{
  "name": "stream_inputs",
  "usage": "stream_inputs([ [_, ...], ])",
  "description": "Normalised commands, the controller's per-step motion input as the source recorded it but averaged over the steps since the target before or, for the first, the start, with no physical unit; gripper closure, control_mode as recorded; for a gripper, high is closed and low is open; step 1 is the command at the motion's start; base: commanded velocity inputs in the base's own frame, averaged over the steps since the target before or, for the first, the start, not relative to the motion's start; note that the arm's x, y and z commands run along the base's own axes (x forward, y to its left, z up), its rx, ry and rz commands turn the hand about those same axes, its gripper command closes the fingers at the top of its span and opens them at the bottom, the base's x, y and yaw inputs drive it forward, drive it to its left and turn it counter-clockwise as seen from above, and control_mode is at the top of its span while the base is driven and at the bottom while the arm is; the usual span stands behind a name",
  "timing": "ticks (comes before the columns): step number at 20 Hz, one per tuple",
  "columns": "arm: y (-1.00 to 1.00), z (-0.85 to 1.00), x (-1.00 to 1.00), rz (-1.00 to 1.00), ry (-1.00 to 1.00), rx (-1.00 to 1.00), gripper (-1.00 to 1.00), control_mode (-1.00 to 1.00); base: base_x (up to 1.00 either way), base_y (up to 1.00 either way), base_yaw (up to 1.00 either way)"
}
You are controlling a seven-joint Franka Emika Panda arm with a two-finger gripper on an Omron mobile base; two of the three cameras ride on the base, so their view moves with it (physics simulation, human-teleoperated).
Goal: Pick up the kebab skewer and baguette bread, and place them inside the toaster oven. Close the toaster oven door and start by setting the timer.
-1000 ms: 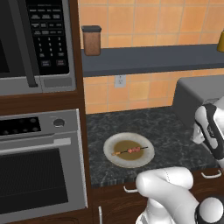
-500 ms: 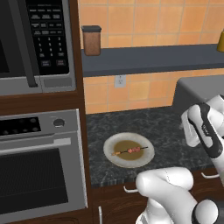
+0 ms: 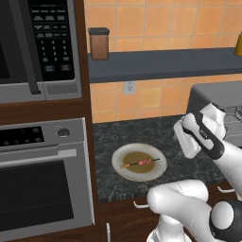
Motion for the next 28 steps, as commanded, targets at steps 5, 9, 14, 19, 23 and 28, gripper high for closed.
stream_inputs([
  [5,0.52,-0.63,0.56,0.11,0.0,0.0,-1.0,-1.0,0.0,0.0,0.0],
  [9,0.12,-0.57,0.36,0.02,0.0,0.0,-1.0,-1.0,0.0,0.0,0.0],
  [14,0.02,-0.35,0.19,0.0,0.0,0.0,-1.0,-1.0,0.0,0.0,0.0],
  [19,0.22,-0.22,0.17,0.0,0.0,-0.01,-1.0,-1.0,0.0,0.0,0.0],
  [23,0.07,-0.31,0.02,0.0,0.0,0.0,-1.0,-1.0,0.0,0.0,0.0],
  [28,0.05,-0.27,0.0,0.0,0.02,0.0,-1.0,-1.0,0.0,0.0,0.0],
])
